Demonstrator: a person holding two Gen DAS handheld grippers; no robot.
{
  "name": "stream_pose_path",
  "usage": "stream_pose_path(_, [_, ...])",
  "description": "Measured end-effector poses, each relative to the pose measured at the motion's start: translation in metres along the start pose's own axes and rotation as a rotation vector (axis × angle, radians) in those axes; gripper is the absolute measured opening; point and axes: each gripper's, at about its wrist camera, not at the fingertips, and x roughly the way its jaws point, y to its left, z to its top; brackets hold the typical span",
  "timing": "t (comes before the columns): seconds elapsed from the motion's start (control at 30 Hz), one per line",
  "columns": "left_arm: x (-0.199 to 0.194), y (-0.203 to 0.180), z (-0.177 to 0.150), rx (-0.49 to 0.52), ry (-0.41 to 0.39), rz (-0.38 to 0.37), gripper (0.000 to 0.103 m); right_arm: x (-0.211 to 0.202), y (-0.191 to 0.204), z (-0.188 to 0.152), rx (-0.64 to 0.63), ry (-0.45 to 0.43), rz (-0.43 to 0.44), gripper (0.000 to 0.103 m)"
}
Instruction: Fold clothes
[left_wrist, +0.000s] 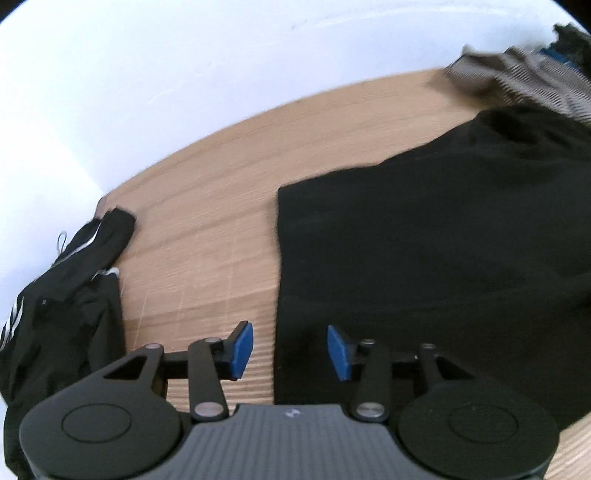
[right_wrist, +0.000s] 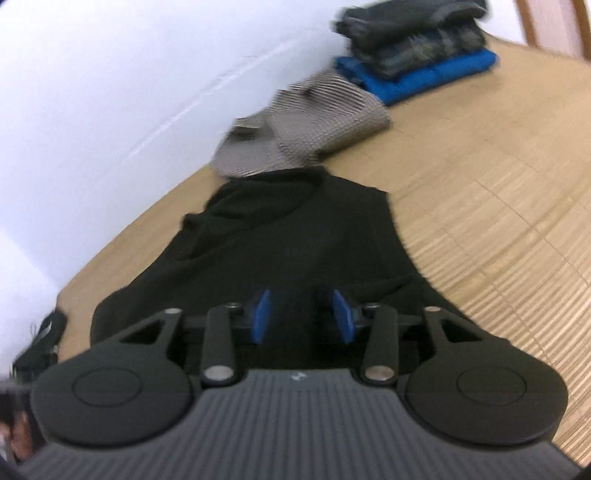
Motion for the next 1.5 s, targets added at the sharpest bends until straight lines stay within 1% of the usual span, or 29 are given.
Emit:
stream_pose_path(0.07, [0.015,-0.002,-0.004,0.001,0.043,0.021,0.047,0.008,0.011,-0.007,-0.071,0.046,0.0,0.041])
stream_pose_path(0.1, [0.014,-0.002,-0.006,-0.002,0.043,0.026,0.049,0.015,0.017,-0.01,-0.098,0.076,-0.014,0.04])
stream_pose_path(0.17, [0.013,-0.002,-0.01,-0.009,0.045,0.035,0.047,0.031,0.02,-0.016,-0.094,0.109,-0.072,0.04])
stream_pose_path(0.23, [-0.002,0.001,-0.015,-0.021,0.015,0.012,0.048,0.024,0.021,-0.014,-0.046,0.082,-0.073,0.042])
stream_pose_path(0.27, [-0.012,0.003,-0.019,-0.026,-0.004,-0.012,0.048,0.012,0.023,-0.013,-0.02,0.06,-0.054,0.042])
stream_pose_path(0.33, [-0.035,0.004,-0.031,-0.034,-0.033,-0.078,0.05,-0.009,0.021,-0.015,-0.007,0.03,-0.031,0.041])
stream_pose_path(0.4, [-0.06,0.0,-0.047,-0.038,-0.047,-0.168,0.051,-0.029,0.017,-0.023,-0.016,0.038,-0.041,0.05])
stream_pose_path(0.47, [-0.082,-0.01,-0.064,-0.028,-0.052,-0.251,0.051,-0.044,0.011,-0.041,-0.006,0.106,-0.025,0.052])
stream_pose_path(0.53, [-0.105,-0.023,-0.083,0.015,-0.066,-0.326,0.051,-0.059,0.006,-0.063,0.002,0.18,0.001,0.053])
stream_pose_path(0.67, [-0.148,-0.053,-0.116,0.146,-0.116,-0.442,0.052,-0.09,0.014,-0.111,-0.022,0.255,0.051,0.053])
stream_pose_path(0.77, [-0.172,-0.072,-0.132,0.236,-0.159,-0.554,0.055,-0.09,0.026,-0.135,-0.041,0.306,0.085,0.053])
stream_pose_path(0.8, [-0.177,-0.078,-0.137,0.265,-0.176,-0.572,0.056,-0.087,0.03,-0.142,-0.051,0.323,0.094,0.053])
stream_pose_path(0.83, [-0.181,-0.085,-0.141,0.295,-0.19,-0.584,0.056,-0.085,0.035,-0.147,-0.065,0.325,0.102,0.051])
stream_pose_path(0.9, [-0.186,-0.097,-0.147,0.348,-0.21,-0.611,0.056,-0.081,0.043,-0.153,-0.106,0.271,0.107,0.048])
stream_pose_path(0.93, [-0.188,-0.102,-0.151,0.372,-0.216,-0.628,0.057,-0.079,0.048,-0.156,-0.123,0.251,0.108,0.044])
stream_pose_path(0.97, [-0.189,-0.107,-0.154,0.39,-0.224,-0.645,0.057,-0.077,0.053,-0.156,-0.132,0.244,0.106,0.022])
stream_pose_path(1.0, [-0.19,-0.112,-0.157,0.404,-0.24,-0.659,0.057,-0.075,0.057,-0.157,-0.136,0.238,0.107,0.011])
stream_pose_path(1.13, [-0.194,-0.132,-0.168,0.457,-0.303,-0.717,0.058,-0.091,0.064,-0.146,-0.065,0.17,0.181,0.01])
stream_pose_path(1.2, [-0.195,-0.14,-0.17,0.469,-0.32,-0.718,0.059,-0.101,0.068,-0.137,-0.036,0.139,0.22,0.01])
stream_pose_path(1.23, [-0.196,-0.145,-0.17,0.472,-0.328,-0.7,0.061,-0.105,0.069,-0.133,-0.029,0.132,0.235,0.01])
stream_pose_path(1.3, [-0.194,-0.153,-0.168,0.475,-0.347,-0.639,0.063,-0.108,0.074,-0.126,-0.018,0.124,0.259,0.01])
stream_pose_path(1.37, [-0.19,-0.158,-0.162,0.465,-0.336,-0.618,0.062,-0.106,0.077,-0.119,0.004,0.122,0.286,0.01])
stream_pose_path(1.4, [-0.188,-0.159,-0.158,0.453,-0.319,-0.617,0.06,-0.104,0.077,-0.116,0.016,0.123,0.294,0.01])
stream_pose_path(1.43, [-0.186,-0.16,-0.154,0.442,-0.307,-0.618,0.054,-0.101,0.076,-0.113,0.023,0.127,0.3,0.01])
stream_pose_path(1.47, [-0.185,-0.161,-0.151,0.436,-0.302,-0.612,0.051,-0.098,0.078,-0.108,0.023,0.13,0.306,0.01])
stream_pose_path(1.5, [-0.184,-0.164,-0.147,0.435,-0.297,-0.594,0.045,-0.096,0.08,-0.105,0.014,0.134,0.316,0.01])
